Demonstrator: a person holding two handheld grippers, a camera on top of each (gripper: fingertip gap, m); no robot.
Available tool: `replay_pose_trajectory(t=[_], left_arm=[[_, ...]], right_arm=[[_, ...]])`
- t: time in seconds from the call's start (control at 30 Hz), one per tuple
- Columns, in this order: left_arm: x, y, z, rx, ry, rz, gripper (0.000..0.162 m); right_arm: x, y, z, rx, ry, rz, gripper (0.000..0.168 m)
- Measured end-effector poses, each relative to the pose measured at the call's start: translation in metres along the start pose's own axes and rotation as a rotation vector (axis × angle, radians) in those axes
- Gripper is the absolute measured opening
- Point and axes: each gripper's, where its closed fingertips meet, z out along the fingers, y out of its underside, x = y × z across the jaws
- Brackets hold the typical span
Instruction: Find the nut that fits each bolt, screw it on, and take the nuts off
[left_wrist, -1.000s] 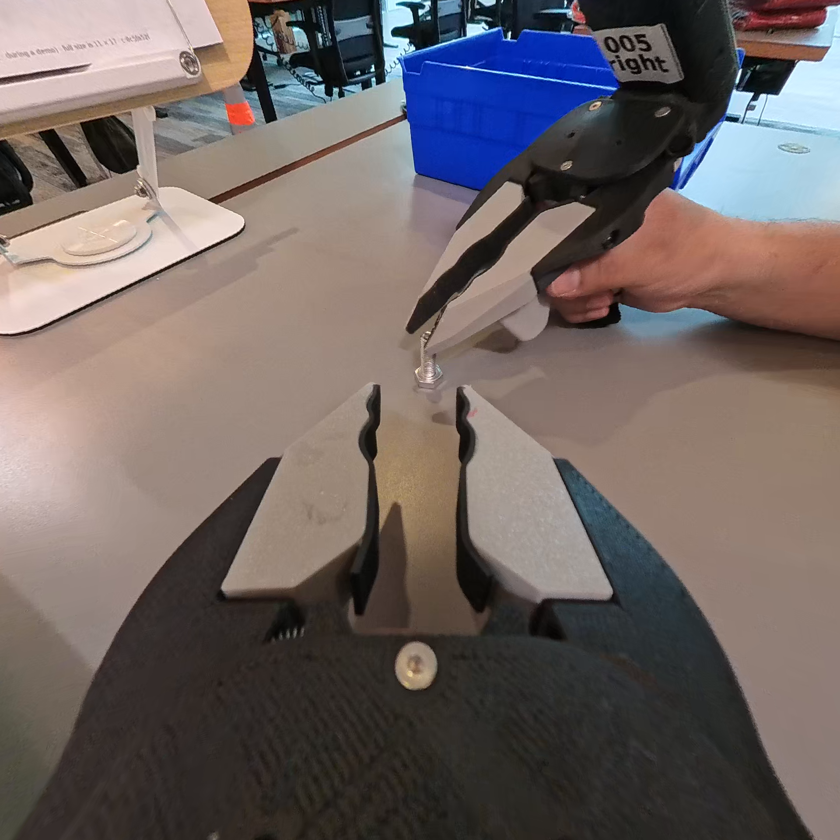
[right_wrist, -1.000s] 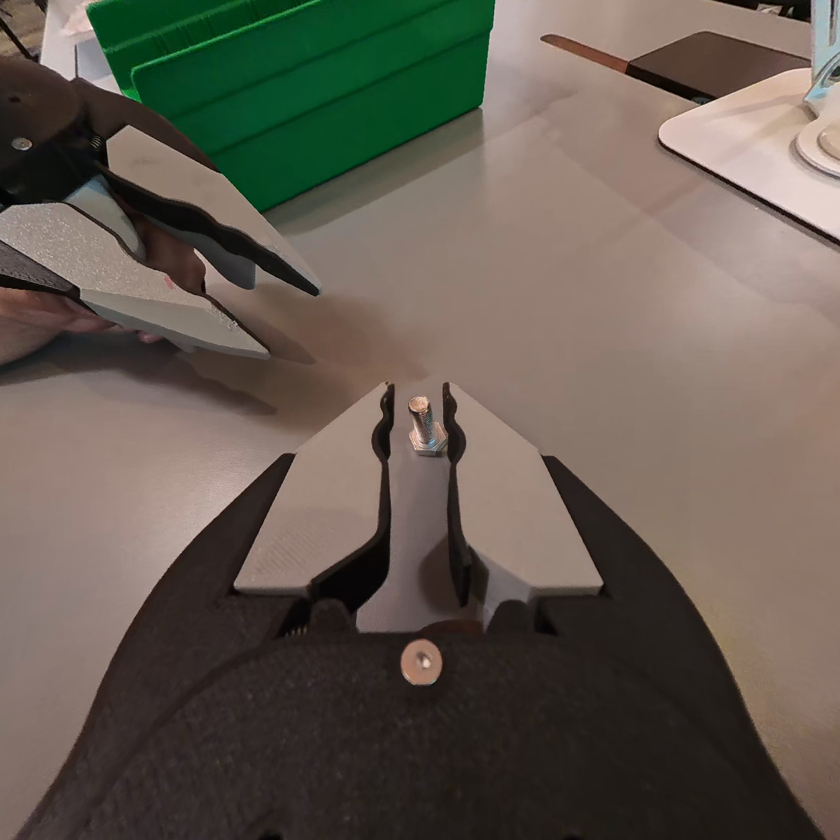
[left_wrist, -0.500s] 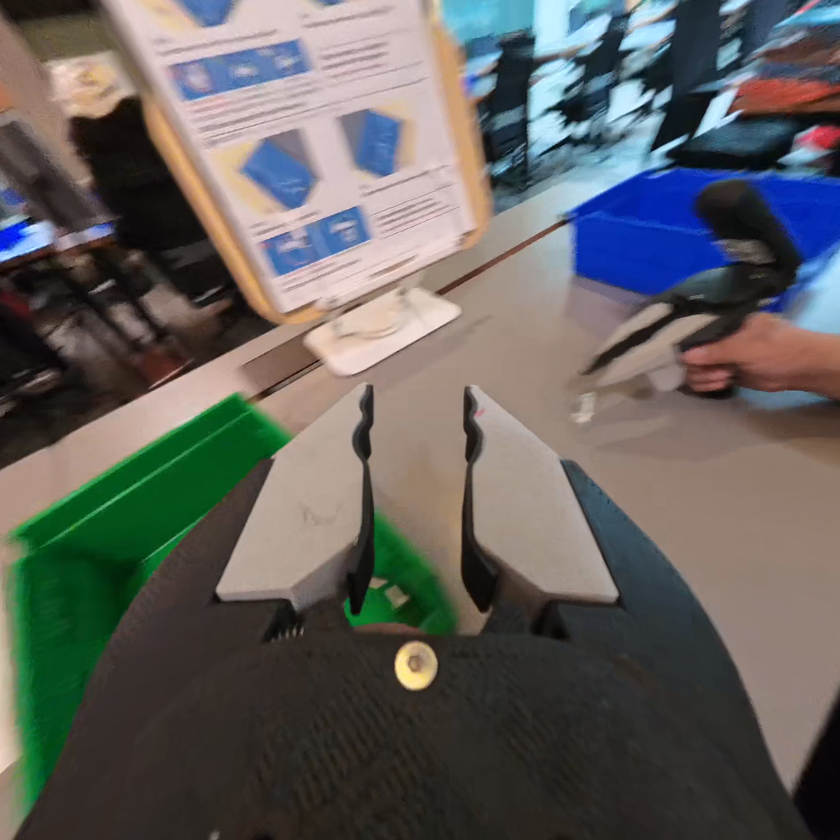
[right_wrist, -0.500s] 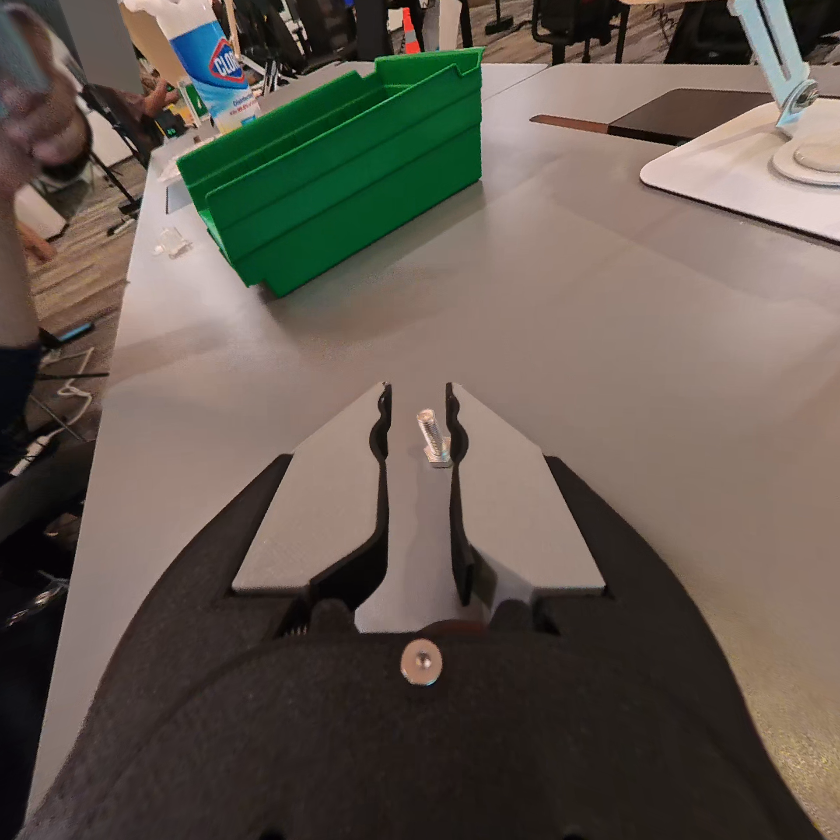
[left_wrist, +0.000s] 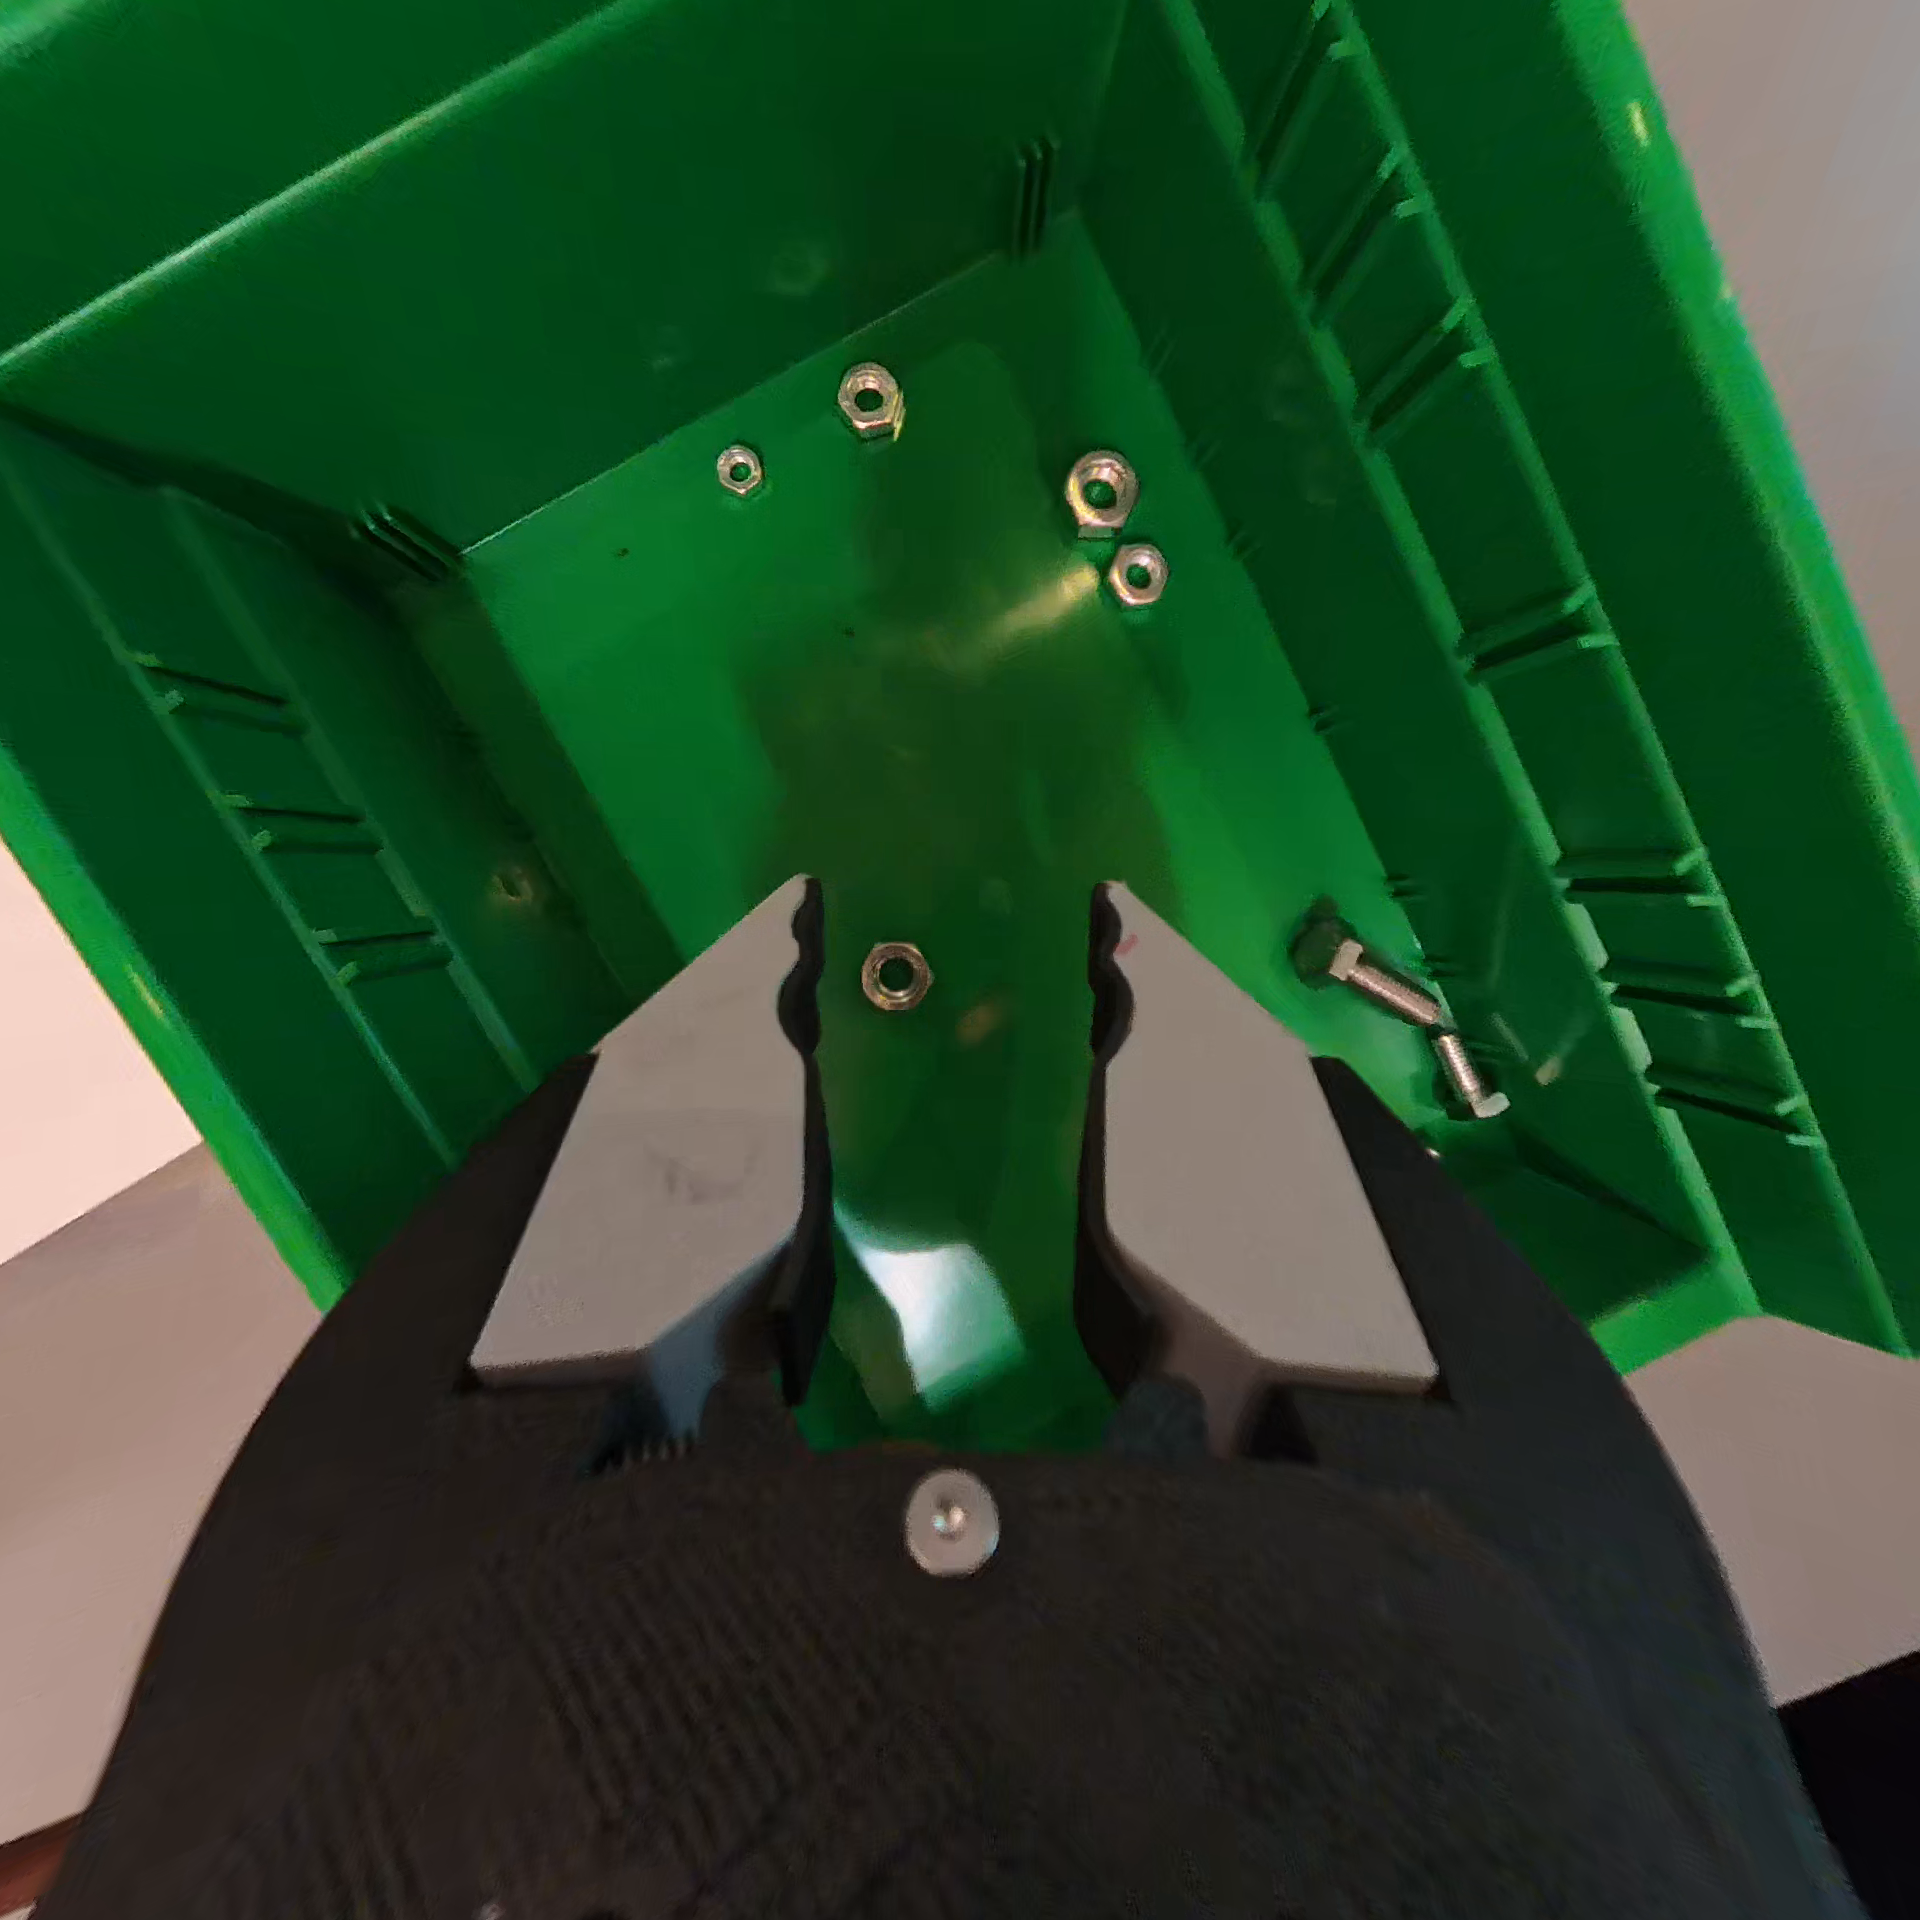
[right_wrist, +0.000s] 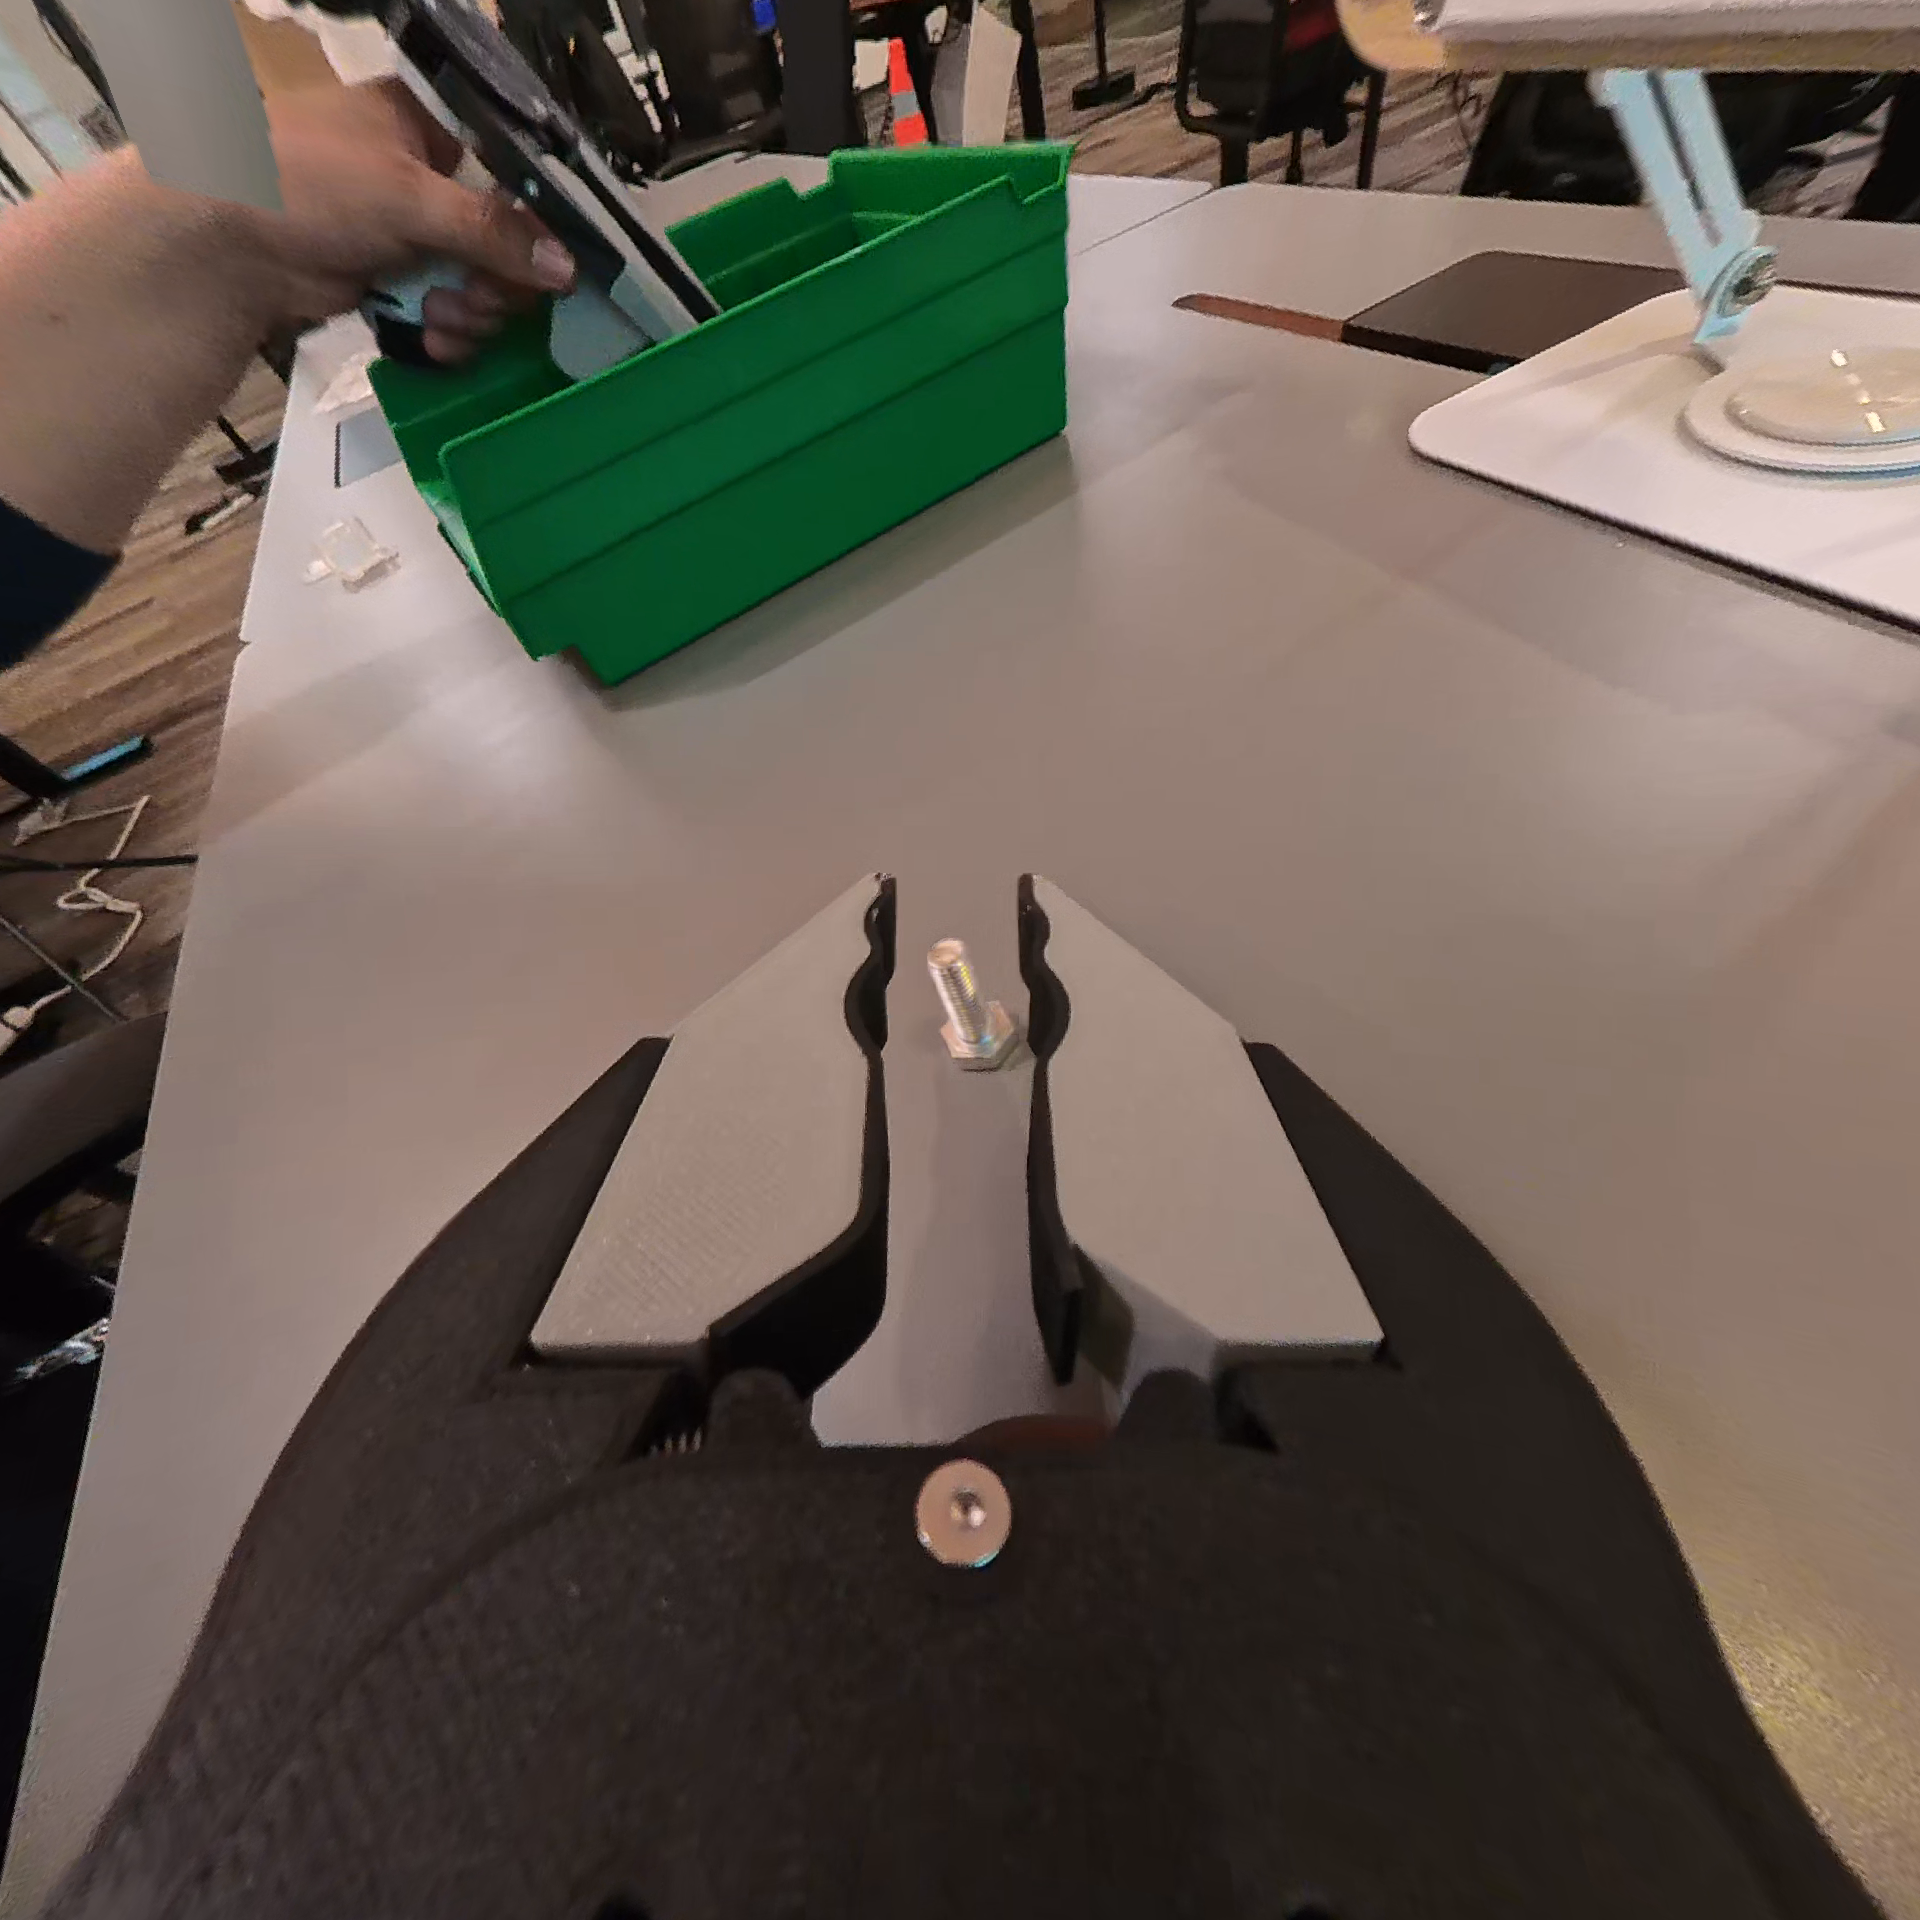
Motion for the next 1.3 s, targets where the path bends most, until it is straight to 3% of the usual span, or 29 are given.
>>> replay_pose_trajectory(t=[0.27, 0.47, 0.6, 0.77, 0.97, 1.17, 1.23, 1.3], left_arm=[[0.004, 0.013, -0.009, -0.097, 0.026, 0.065, 0.048], [0.006, 0.033, 0.002, -0.274, 0.06, 0.136, 0.047], [-0.018, 0.038, 0.013, -0.346, -0.056, 0.178, 0.045], [-0.025, 0.051, 0.024, -0.454, -0.064, 0.212, 0.039], [-0.015, 0.042, 0.03, -0.425, -0.042, 0.25, 0.02], [-0.015, 0.047, 0.024, -0.432, -0.081, 0.208, 0.017], [-0.013, 0.032, 0.009, -0.354, -0.134, 0.221, 0.017], [0.016, -0.003, -0.018, -0.164, -0.118, 0.236, 0.017]], right_arm=[[0.002, -0.016, -0.014, 0.072, -0.01, 0.039, 0.021], [-0.006, -0.012, -0.01, 0.051, -0.027, 0.017, 0.021], [-0.009, -0.012, -0.01, 0.047, -0.021, -0.009, 0.021], [-0.011, -0.016, -0.012, 0.06, -0.026, -0.012, 0.02], [-0.013, -0.019, -0.015, 0.072, -0.038, -0.004, 0.02], [-0.016, -0.022, -0.017, 0.082, -0.039, -0.017, 0.02], [-0.015, -0.025, -0.02, 0.093, -0.036, -0.019, 0.019], [-0.013, -0.029, -0.024, 0.106, -0.035, -0.013, 0.02]])
